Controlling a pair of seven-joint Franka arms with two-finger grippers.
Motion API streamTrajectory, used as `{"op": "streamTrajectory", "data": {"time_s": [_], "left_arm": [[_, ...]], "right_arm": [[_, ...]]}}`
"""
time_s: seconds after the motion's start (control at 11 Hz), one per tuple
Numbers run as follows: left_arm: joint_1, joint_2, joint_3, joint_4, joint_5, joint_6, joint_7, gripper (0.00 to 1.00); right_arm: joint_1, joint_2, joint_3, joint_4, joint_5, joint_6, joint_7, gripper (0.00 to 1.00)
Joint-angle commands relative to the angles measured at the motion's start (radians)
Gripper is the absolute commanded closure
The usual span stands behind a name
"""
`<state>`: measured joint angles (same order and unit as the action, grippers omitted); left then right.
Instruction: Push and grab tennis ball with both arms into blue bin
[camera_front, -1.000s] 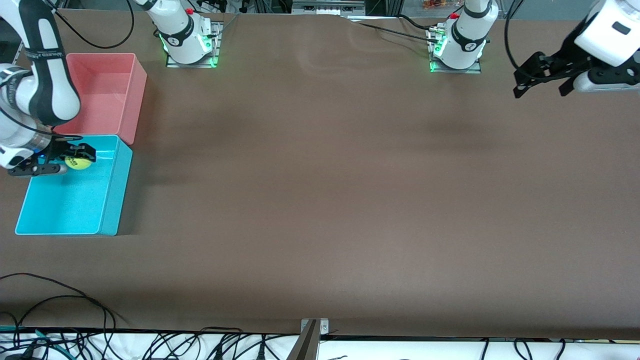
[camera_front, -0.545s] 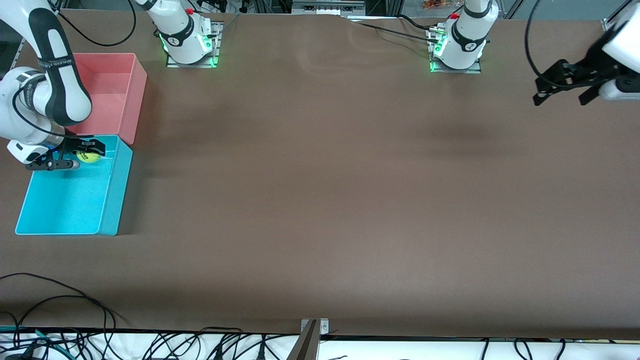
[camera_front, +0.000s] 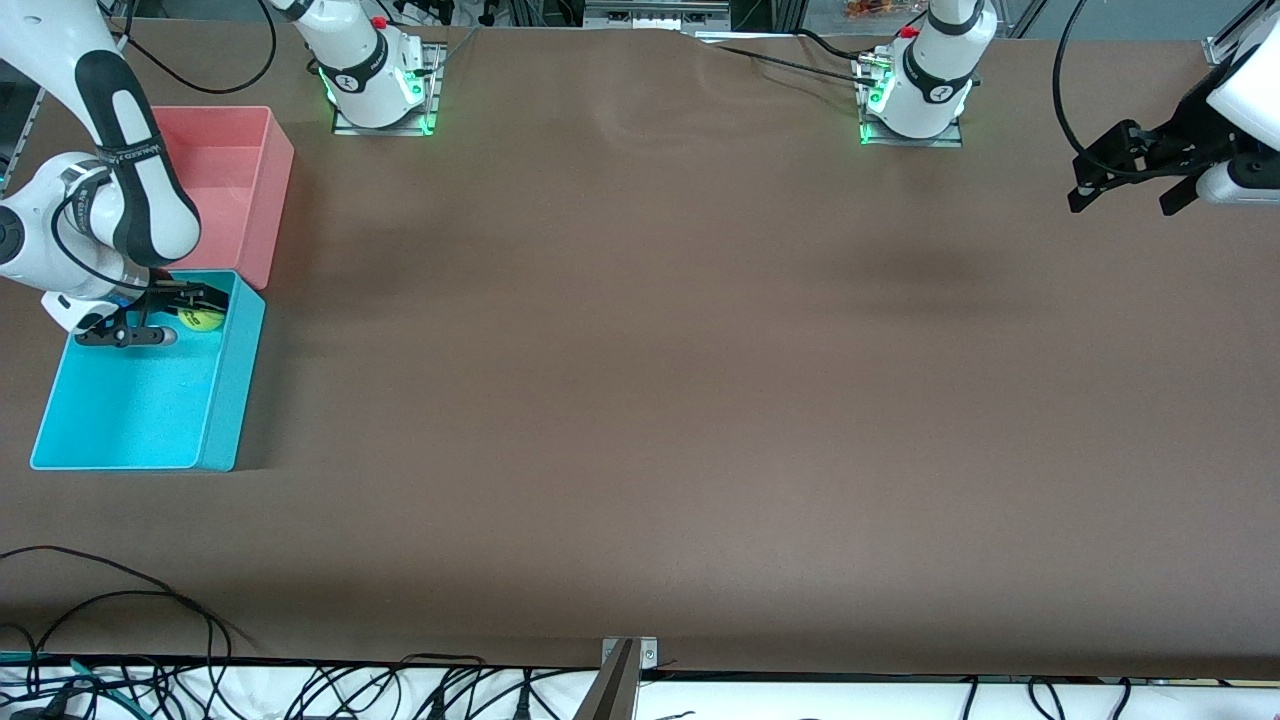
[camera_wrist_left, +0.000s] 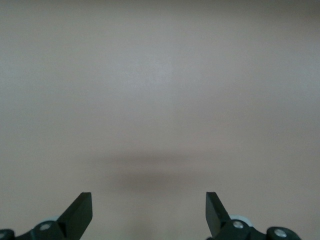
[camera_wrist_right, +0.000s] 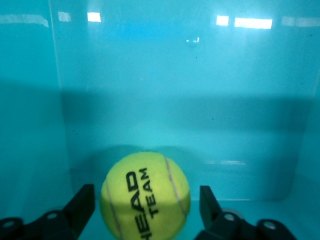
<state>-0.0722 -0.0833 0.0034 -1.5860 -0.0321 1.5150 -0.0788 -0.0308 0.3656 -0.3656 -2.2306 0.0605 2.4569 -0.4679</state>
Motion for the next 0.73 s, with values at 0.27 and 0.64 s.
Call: {"op": "streamTrajectory", "data": {"time_s": [0.27, 0.64], "left_arm": [[-0.017, 0.022, 0.014, 0.034, 0.011, -0.007, 0.024, 0.0], [-0.014, 0.022, 0.012, 0.032, 0.011, -0.01, 0.022, 0.0]], "right_arm": [[-0.008, -0.045, 0.004, 0.037, 0.025, -0.039, -0.015, 0.0], [-0.008, -0.076, 0.002, 0.314, 0.025, -0.418, -0.005, 0.0]]}}
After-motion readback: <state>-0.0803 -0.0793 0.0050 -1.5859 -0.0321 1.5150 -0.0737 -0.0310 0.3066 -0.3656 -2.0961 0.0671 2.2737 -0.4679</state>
